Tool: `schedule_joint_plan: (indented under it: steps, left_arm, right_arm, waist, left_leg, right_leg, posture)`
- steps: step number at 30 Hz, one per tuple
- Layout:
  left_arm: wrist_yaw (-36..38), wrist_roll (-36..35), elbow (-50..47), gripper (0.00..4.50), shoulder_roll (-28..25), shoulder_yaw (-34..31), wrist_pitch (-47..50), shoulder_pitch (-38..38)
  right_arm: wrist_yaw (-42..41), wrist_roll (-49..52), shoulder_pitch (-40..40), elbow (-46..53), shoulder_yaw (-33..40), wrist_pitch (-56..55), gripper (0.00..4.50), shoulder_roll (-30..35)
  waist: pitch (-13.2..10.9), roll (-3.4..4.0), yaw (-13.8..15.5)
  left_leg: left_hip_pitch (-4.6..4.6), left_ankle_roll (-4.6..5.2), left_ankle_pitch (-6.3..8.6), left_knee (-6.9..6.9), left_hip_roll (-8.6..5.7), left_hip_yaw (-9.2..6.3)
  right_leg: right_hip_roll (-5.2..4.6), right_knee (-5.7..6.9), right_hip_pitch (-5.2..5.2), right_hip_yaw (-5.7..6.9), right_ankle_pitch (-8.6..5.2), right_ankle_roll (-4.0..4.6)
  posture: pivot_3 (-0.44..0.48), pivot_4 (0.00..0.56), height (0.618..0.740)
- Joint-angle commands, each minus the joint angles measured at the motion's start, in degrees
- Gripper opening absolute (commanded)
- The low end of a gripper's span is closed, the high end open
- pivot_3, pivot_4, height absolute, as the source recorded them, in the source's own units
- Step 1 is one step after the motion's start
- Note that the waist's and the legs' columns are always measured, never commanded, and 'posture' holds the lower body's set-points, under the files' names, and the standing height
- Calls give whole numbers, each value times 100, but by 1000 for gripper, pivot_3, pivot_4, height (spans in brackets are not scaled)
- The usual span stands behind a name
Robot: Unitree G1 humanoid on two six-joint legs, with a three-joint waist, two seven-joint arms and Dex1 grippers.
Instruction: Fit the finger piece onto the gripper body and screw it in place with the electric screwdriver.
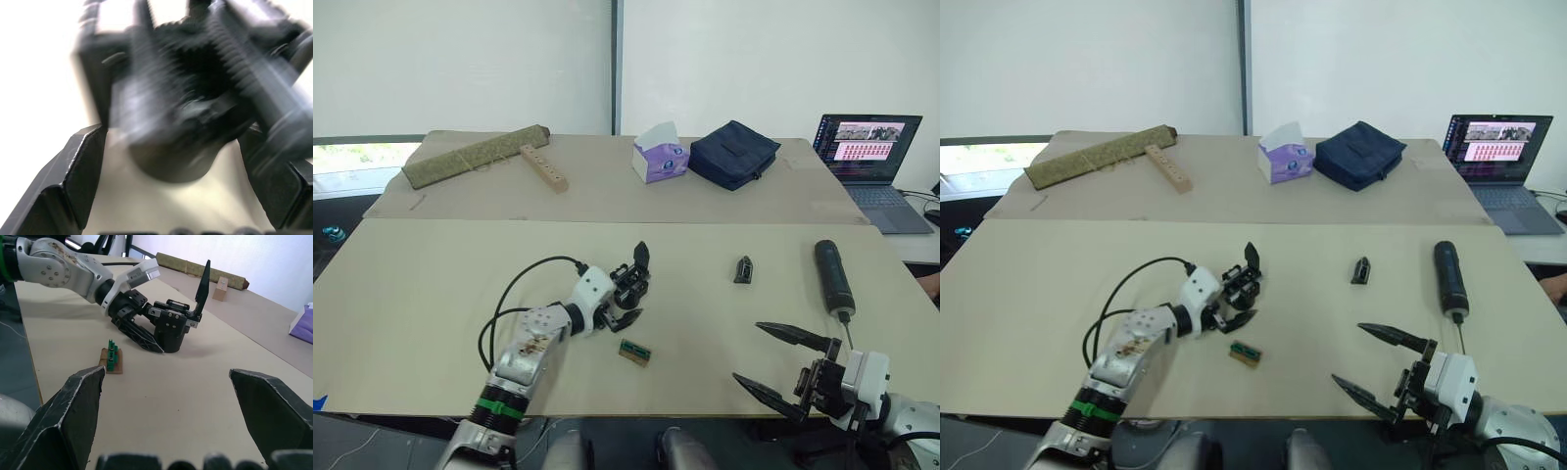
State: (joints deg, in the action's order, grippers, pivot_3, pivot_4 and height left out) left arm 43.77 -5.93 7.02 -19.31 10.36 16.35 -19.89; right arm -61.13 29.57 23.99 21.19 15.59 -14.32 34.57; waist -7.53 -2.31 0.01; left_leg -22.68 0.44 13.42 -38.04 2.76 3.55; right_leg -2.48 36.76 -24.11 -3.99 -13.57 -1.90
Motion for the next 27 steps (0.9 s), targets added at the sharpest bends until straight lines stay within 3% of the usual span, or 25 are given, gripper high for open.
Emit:
schedule_joint_plan:
  steps: [1,5,11,17,23,27]
  left_arm:
    - [876,-275,589,4455,-372,-130,-426,-397]
    - [1815,-252,1807,4455,-563,-4,-1415,-877]
    - [2856,-250,3641,4455,-209,-7,-2701,-1812]
    - [3390,-145,4907,4455,146,-78,-3277,-2461]
    - [3355,0,5519,4455,425,-169,-3773,-2757]
    - [3200,-11,5632,3249,394,-318,-4025,-2759]
  right_arm:
    - [-37,140,-18,122,96,34,4500,84]
    - [-70,160,-40,79,106,60,4500,134]
    - [-47,183,-33,131,90,142,4500,148]
    - [23,164,48,218,160,169,4500,153]
    - [159,98,270,435,170,184,4500,91]
    - [256,49,315,464,179,153,4500,58]
  waist:
    - [0,0,1]
    - [0,0,5]
    - [0,-1,56]
    - [0,-2,58]
    - [-1,-2,56]
    - [-1,-2,36]
  left_leg:
    - [0,0,0,0,0,1]
    - [-1,0,0,0,-1,4]
    - [-7,0,0,-1,-6,4]
    - [-19,0,0,-6,-8,-1]
    - [-20,0,0,-8,-9,-5]
    - [-19,0,0,-9,-8,-5]
  right_leg:
    - [0,-1,0,0,0,0]
    - [-1,-5,1,0,0,1]
    - [-2,-9,2,0,0,0]
    - [-1,-10,-1,1,1,-3]
    - [-1,-10,-1,2,1,-5]
    - [0,-8,-1,2,1,-6]
  posture:
    - [0,150,740]
    - [0,150,740]
    - [0,150,740]
    - [0,150,740]
    - [0,150,740]
    - [0,150,740]
